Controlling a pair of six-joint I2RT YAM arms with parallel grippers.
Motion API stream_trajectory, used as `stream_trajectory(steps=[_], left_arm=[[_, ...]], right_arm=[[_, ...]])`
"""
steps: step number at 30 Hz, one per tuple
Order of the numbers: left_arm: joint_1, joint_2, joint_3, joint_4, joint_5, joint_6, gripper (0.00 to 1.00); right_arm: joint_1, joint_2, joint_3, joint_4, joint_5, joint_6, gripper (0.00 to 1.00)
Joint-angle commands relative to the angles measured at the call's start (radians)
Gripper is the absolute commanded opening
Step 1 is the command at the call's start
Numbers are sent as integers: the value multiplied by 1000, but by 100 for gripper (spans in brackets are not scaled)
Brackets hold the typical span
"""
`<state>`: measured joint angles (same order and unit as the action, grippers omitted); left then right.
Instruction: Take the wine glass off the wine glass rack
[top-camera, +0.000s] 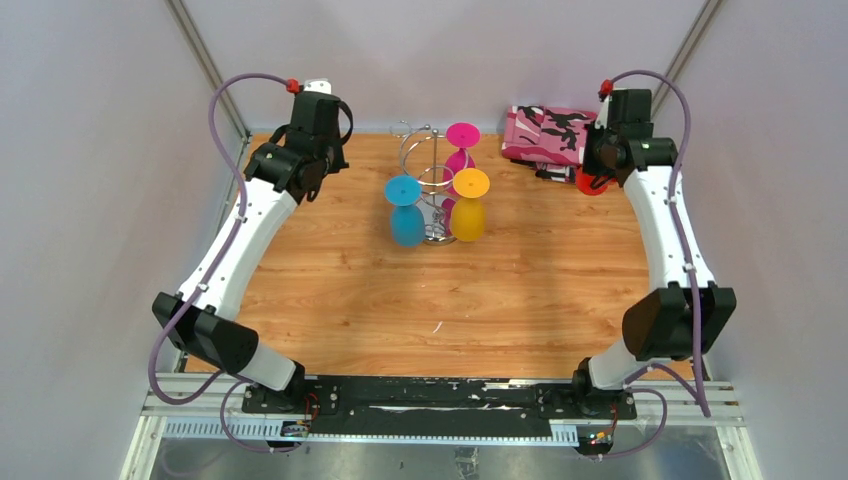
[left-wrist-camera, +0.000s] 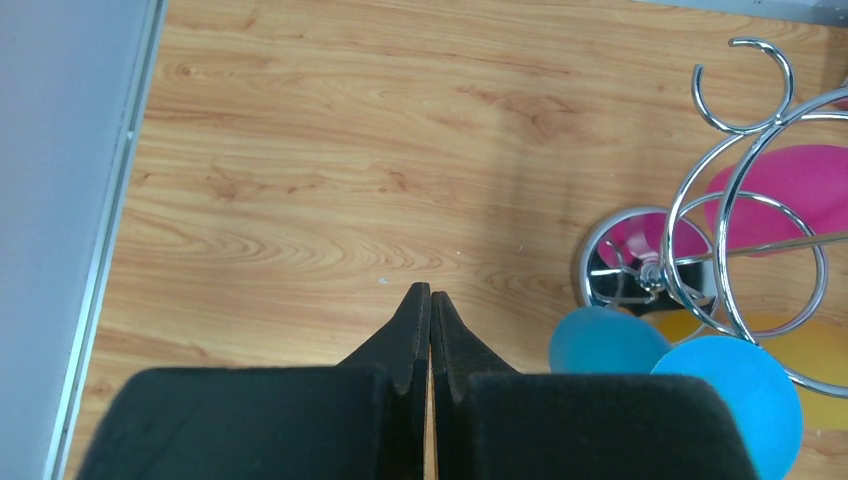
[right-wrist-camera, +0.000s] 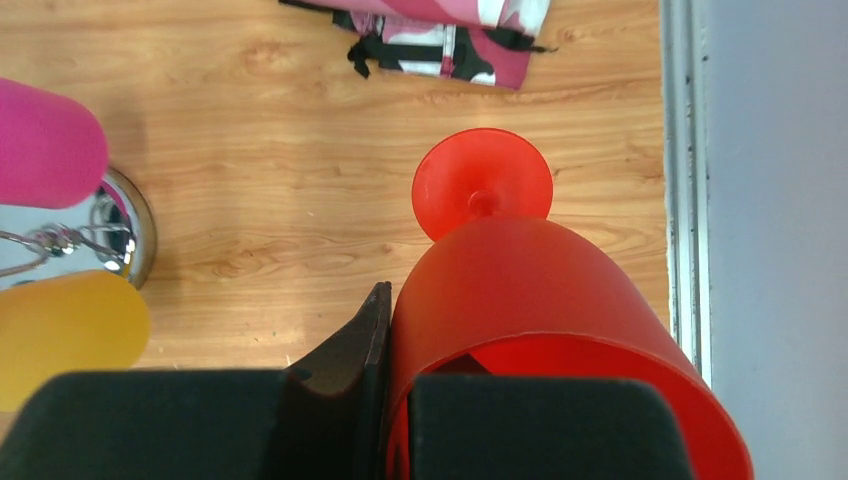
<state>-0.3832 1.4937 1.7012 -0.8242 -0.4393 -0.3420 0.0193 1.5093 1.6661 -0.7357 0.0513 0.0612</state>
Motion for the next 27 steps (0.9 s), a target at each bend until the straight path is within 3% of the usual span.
stream_trajectory(steps=[1, 8, 14, 27], left_arm=[[-5, -11, -9, 13, 10, 31, 0], [-5, -5, -17, 38, 33, 44, 0], [-5, -25, -41, 73, 53, 65, 0], [-5, -35, -80, 122, 74, 75, 0]], right_arm=[[-10, 80, 4, -60, -11, -44, 0], [-10, 194, 19, -68, -171, -57, 0], [-10, 281, 62, -109, -93, -102, 0], [-71, 434, 159, -172, -119, -167, 0]])
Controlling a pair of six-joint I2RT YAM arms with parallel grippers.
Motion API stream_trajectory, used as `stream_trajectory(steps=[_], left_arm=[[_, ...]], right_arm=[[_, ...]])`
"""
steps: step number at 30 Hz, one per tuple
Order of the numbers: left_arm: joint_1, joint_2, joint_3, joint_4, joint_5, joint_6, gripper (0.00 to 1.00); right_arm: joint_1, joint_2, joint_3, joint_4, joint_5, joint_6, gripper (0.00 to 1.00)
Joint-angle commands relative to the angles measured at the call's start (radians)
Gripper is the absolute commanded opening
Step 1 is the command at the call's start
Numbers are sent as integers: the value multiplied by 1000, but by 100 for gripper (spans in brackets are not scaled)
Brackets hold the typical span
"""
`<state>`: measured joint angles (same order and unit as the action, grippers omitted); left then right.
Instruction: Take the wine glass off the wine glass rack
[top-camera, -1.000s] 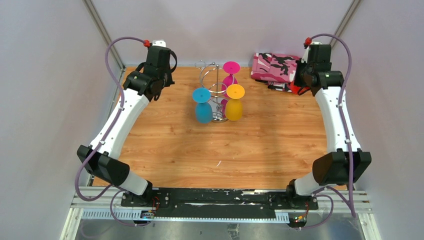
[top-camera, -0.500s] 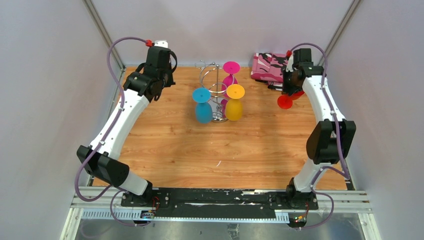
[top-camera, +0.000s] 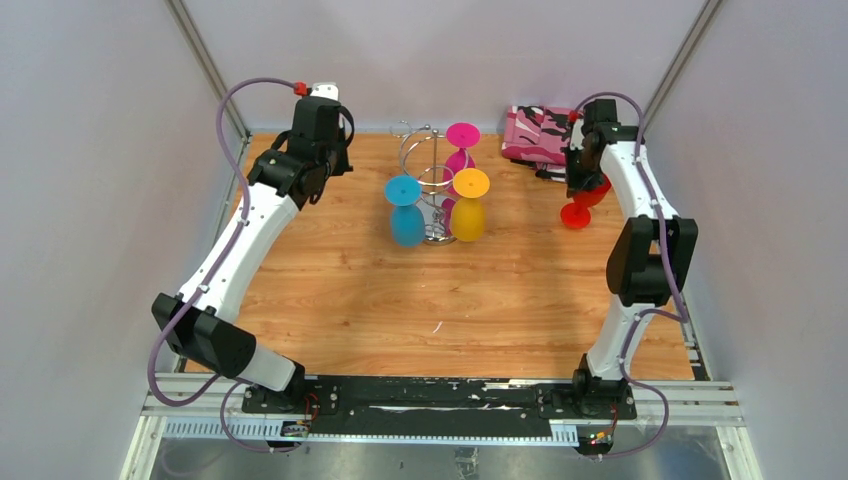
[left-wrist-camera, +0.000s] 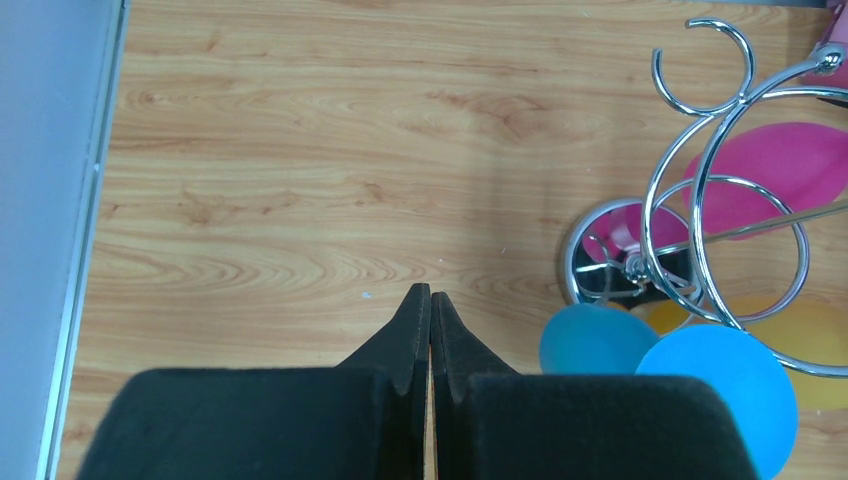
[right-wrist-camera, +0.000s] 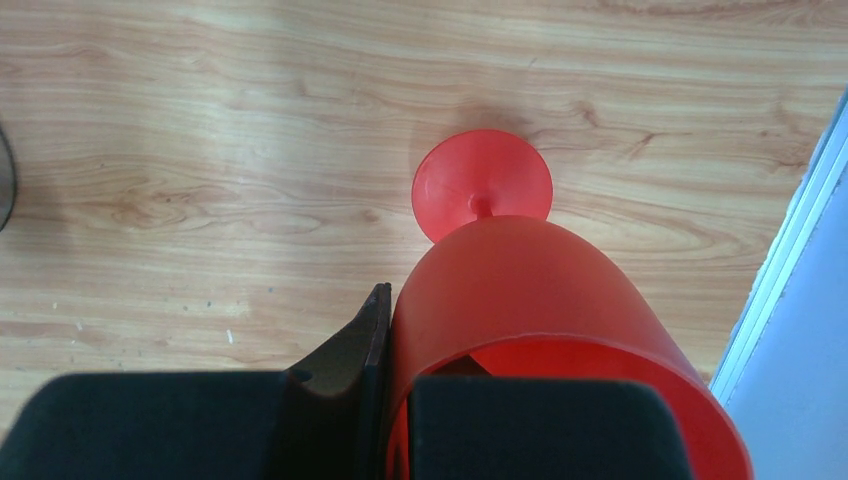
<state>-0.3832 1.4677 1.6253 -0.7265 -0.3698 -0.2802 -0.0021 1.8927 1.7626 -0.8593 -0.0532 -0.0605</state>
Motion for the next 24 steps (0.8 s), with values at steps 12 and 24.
stream_trajectory(steps=[12, 24], left_arm=[[-5, 16, 3, 34, 8, 3, 0], [-5, 38, 10, 34, 9, -10, 0]], right_arm=[[-115, 167, 172, -52, -24, -95, 0], [-121, 231, 230, -44, -63, -107, 0]])
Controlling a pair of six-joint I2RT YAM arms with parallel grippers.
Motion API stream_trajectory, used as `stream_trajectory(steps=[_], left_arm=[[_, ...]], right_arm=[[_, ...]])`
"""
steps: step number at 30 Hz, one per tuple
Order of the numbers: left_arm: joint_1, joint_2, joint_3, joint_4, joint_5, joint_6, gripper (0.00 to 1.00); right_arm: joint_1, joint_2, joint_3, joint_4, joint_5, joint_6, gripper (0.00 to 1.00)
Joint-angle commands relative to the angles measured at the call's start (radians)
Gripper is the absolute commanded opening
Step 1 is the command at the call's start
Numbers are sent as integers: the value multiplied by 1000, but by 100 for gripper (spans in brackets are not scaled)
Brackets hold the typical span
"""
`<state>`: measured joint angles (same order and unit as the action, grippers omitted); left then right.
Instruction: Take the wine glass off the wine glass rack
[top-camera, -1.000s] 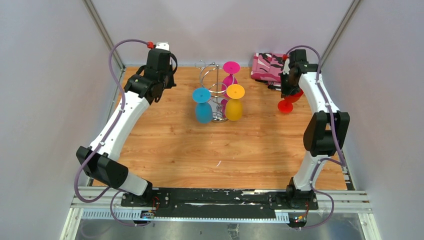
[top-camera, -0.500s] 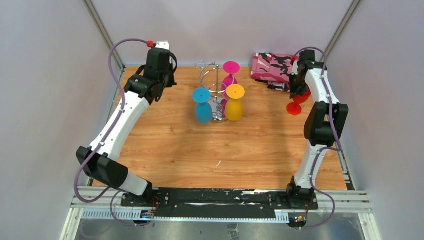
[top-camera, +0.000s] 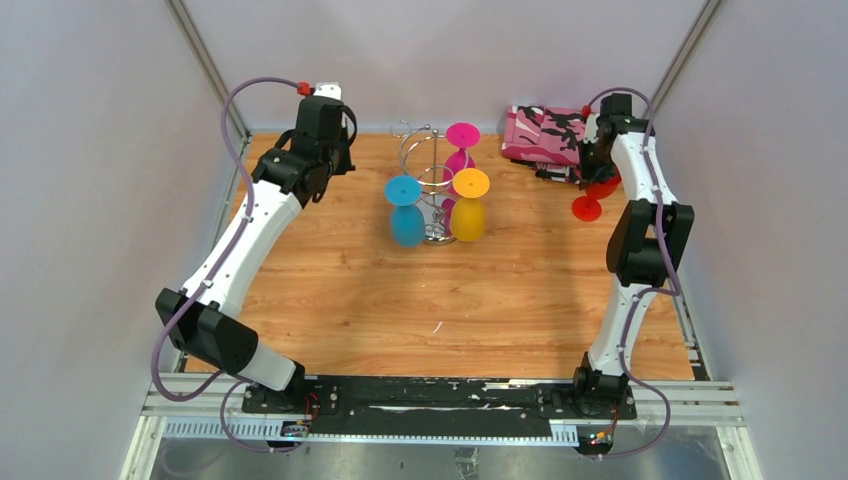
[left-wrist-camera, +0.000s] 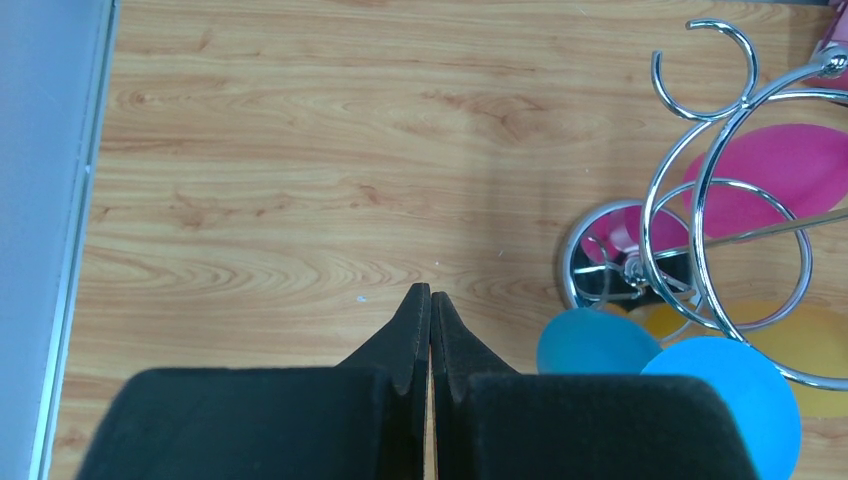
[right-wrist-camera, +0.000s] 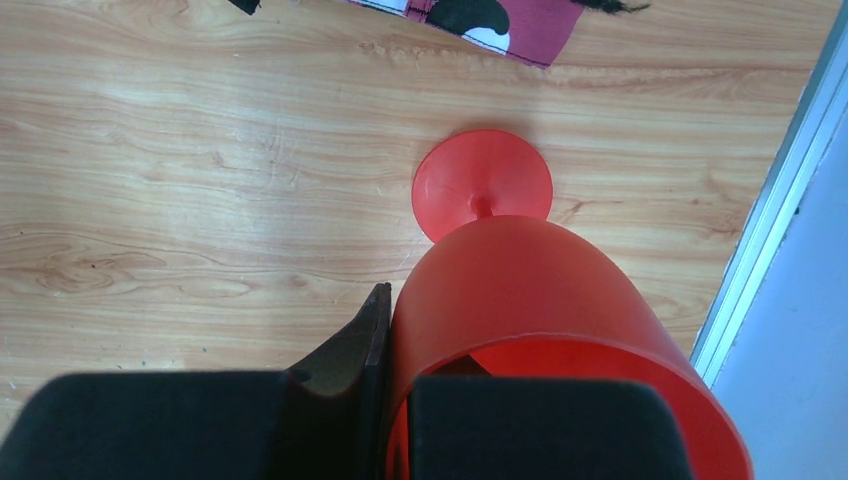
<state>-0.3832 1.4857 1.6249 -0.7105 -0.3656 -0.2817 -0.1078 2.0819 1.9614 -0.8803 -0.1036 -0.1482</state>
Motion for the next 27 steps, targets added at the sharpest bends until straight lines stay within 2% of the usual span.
stream_trajectory(steps=[1, 9, 12, 18, 20, 27], left_arm=[[-5, 24, 13, 19, 8, -8, 0], [-5, 30, 10, 18, 6, -13, 0], [-5, 31, 12, 17, 4, -11, 0], [-5, 32, 10, 17, 5, -9, 0], [-5, 32, 9, 16, 5, -8, 0], [-5, 27, 9, 17, 1, -5, 0]], right_arm=[[-16, 47, 33, -22, -15, -20, 0], [-16, 82, 58, -35, -19, -9, 2], [-16, 68, 53, -34, -26, -3, 11], [-16, 36, 53, -45, -3, 8, 39], [-16, 21, 51, -45, -2, 11, 45], [-15, -24, 66, -53, -25, 21, 46]])
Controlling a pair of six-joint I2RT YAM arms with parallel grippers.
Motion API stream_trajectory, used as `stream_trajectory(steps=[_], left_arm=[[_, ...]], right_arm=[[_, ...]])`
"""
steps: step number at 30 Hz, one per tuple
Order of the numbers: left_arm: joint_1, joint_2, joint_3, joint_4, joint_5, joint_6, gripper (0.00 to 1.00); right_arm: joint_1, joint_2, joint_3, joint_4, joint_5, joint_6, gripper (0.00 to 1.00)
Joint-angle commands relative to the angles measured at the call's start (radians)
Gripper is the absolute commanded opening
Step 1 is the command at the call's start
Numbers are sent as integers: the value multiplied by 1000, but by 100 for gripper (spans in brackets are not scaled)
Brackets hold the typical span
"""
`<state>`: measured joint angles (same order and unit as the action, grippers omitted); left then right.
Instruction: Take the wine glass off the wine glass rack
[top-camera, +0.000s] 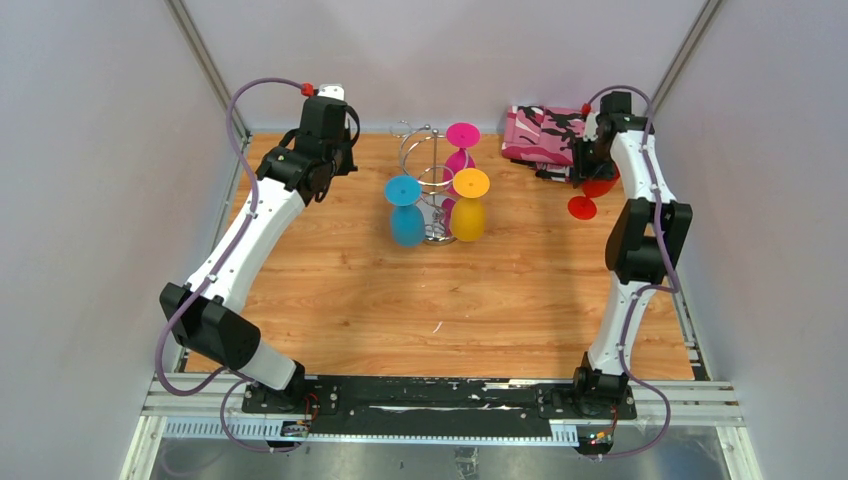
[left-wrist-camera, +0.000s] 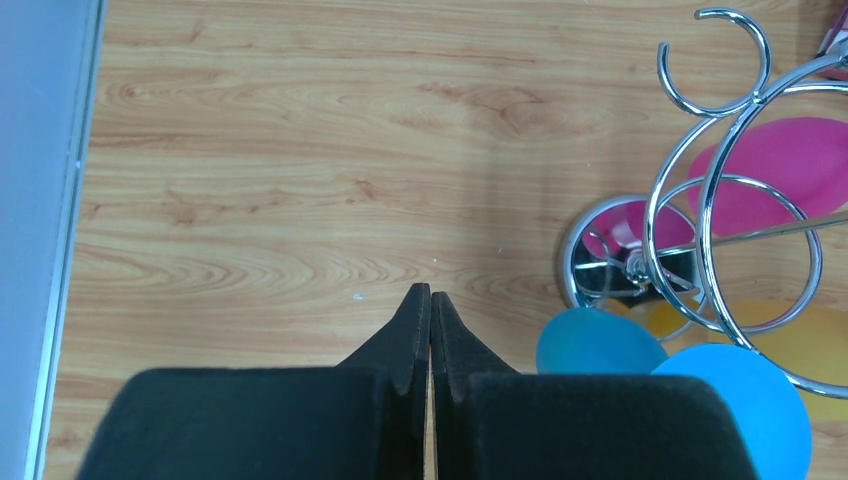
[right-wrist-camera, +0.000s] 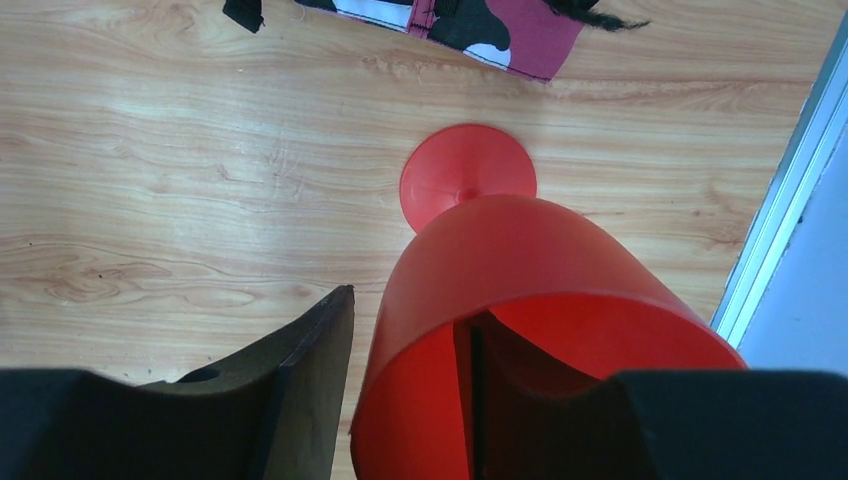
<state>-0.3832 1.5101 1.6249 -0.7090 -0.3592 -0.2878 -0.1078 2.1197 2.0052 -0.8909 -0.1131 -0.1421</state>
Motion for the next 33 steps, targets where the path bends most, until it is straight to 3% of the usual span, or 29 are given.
stream_trajectory(steps=[1, 12, 21, 24, 27, 33], left_arm=[[-5, 3, 9, 14, -6, 1, 0], [-5, 1, 11, 16, -8, 1, 0], [-5, -6, 3, 17, -3, -8, 0], [-5, -10, -3, 19, -1, -11, 0], [-5, -18, -10, 25, 3, -11, 0], [-5, -98, -87, 133, 73, 6, 0]], right_arm=[[-14, -68, 25, -44, -14, 17, 46], [-9, -187, 62, -63, 13, 40, 45], [37, -426, -12, 7, 106, 101, 44], [42, -557, -128, 151, -43, 135, 43], [42, -652, -252, 314, -291, 239, 43], [45, -659, -421, 699, -716, 542, 40]])
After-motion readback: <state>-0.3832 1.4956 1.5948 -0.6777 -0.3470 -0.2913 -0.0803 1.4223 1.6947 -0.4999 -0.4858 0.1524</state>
